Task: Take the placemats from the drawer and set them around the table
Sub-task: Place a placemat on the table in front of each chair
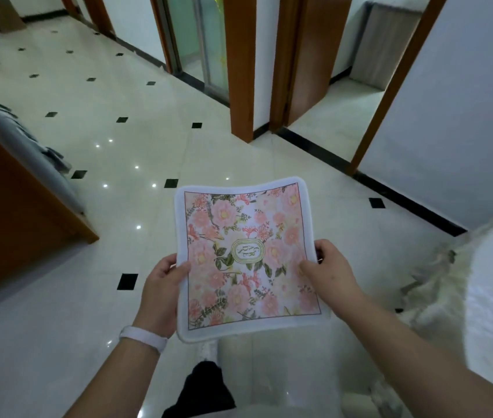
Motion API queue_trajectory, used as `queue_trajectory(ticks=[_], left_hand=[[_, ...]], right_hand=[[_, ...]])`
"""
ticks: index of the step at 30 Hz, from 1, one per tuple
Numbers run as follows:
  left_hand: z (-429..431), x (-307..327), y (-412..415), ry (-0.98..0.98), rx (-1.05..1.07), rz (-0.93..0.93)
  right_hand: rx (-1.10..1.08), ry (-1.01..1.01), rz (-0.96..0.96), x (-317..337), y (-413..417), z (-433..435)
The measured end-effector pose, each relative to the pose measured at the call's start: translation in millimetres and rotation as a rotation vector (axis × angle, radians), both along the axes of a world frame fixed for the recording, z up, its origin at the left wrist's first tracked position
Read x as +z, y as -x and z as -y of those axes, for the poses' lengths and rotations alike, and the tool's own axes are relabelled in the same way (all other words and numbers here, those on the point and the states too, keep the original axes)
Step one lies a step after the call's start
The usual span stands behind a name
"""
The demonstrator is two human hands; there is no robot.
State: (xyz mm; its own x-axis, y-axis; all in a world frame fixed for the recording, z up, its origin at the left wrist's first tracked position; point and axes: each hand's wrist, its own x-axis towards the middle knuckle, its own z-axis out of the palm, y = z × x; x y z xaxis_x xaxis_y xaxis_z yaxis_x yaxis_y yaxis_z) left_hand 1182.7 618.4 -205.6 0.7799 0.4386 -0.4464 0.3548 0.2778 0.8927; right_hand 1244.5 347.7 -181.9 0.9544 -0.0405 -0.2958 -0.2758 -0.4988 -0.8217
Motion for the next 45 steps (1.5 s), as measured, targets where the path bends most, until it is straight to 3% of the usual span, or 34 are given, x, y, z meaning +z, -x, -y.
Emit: queue_trajectory(ticks=[8, 19, 34, 45], left_hand=[[-43, -11, -152, 0.073, -0.158, 0.015], [-73, 12, -332, 0.012, -0.448, 0.083], [34, 0, -497, -0.116, -0.656, 0.063], [198, 19, -642, -0.144, -0.769, 0.077]], right_hand=[[-0.192, 0.026, -0.001, 7, -101, -41], [-0.48, 0.002, 0.075, 21, -193, -70], [-0.664, -0.096, -0.049, -30, -327, 33], [-0.761, -0.145, 0.012, -12, -430, 184]])
